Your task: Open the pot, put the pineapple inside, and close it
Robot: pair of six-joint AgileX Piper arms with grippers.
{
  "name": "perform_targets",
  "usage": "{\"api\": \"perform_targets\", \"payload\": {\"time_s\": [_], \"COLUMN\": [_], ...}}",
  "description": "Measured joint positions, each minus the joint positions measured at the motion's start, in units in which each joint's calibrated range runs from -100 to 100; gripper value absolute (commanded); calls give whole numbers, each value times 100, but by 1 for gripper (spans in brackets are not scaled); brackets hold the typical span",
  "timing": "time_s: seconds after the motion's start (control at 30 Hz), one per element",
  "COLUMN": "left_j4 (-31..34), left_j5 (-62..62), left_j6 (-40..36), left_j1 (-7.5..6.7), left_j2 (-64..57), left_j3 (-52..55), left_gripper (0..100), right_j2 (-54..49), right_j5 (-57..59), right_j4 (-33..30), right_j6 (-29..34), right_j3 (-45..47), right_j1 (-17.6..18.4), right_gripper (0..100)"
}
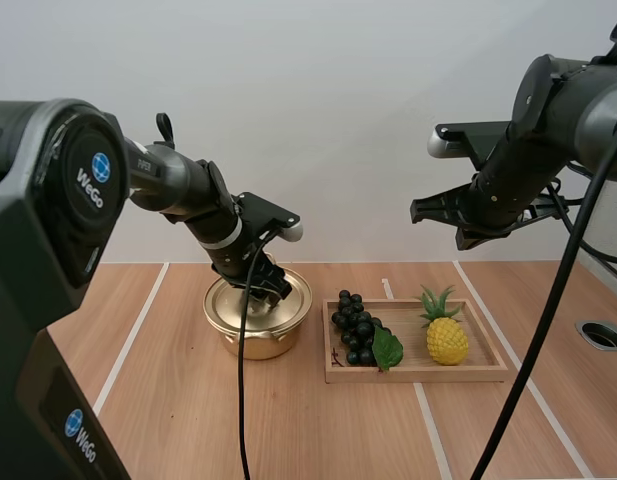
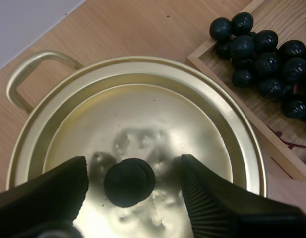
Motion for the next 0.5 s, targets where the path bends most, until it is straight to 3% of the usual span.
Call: {"api": "perform_targets", "payload": {"time_s": [0.07, 0.13, 0.23, 0.27, 0.5], "left_j4": [-13, -27, -37, -37, -49], "left_j5": [0, 18, 0, -21, -21], "left_j6": [0, 0, -15, -32, -52], "left_j1": [-2, -9, -9, -9, -9], "left_j2": [0, 0, 0, 0, 0], "left_j3": [0, 0, -15, -15, -15], "left_gripper": [70, 52, 10, 0, 0], "right_j2": [0, 0, 0, 0, 0], "right_j5": [0, 0, 0, 0, 0], "right_j4": [0, 0, 0, 0, 0], "right_j6": [0, 0, 0, 0, 0], "right_j3": [0, 0, 0, 0, 0], "right_j1": [0, 0, 0, 0, 0], "right_gripper": [0, 0, 0, 0, 0]}}
